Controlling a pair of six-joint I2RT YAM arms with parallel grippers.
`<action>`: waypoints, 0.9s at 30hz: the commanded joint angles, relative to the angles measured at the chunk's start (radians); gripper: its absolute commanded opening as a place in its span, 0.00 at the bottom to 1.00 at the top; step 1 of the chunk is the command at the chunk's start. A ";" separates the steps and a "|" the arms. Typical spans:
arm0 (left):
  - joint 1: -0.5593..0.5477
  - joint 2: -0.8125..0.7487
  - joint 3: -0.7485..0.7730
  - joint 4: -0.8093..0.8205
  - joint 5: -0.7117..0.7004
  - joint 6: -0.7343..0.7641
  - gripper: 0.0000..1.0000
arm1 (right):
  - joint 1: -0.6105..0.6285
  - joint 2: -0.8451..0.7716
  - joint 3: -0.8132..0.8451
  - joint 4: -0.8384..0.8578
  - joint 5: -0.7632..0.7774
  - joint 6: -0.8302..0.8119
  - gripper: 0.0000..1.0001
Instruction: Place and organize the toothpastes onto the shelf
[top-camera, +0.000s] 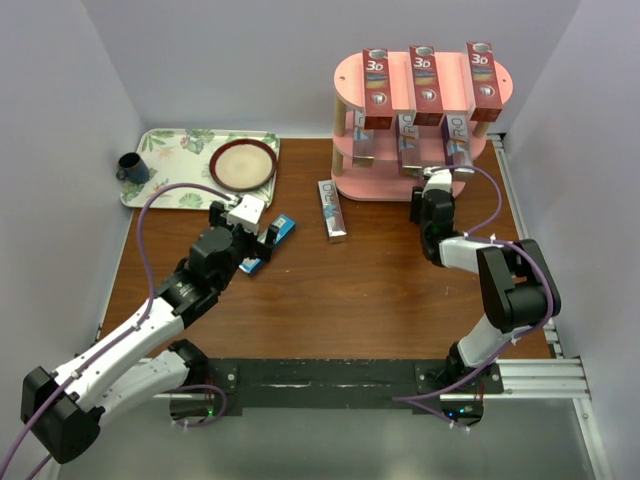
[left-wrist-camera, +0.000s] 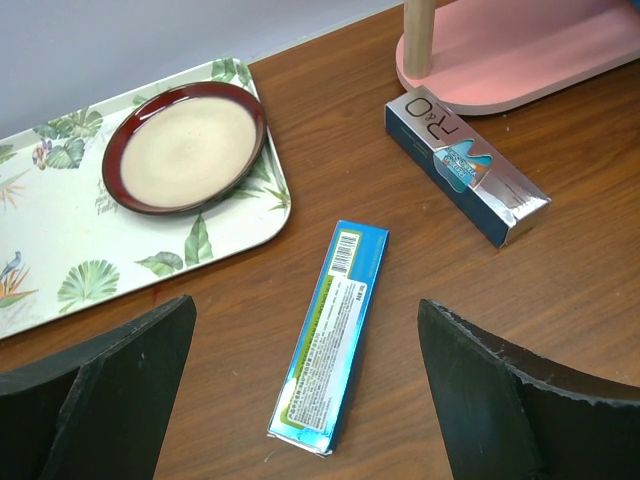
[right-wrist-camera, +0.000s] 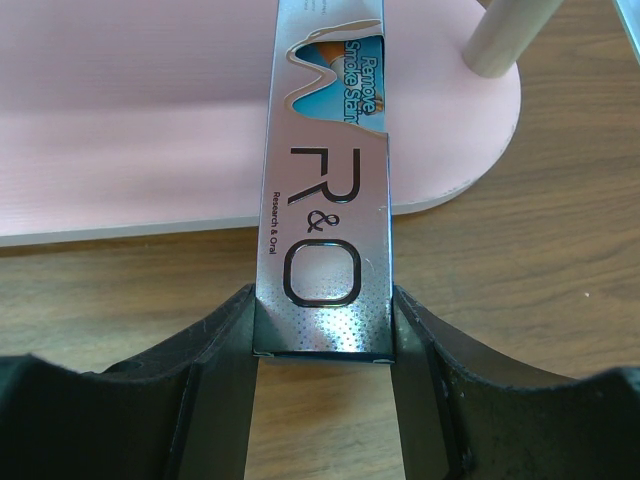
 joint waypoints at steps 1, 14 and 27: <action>0.004 0.004 -0.010 0.047 0.006 0.019 0.98 | -0.018 0.010 0.057 0.107 -0.015 0.013 0.38; 0.005 0.022 -0.012 0.049 0.006 0.021 0.98 | -0.042 0.048 0.093 0.115 -0.049 0.016 0.44; 0.005 0.024 -0.010 0.047 0.008 0.022 0.98 | -0.046 0.033 0.077 0.104 -0.063 0.011 0.70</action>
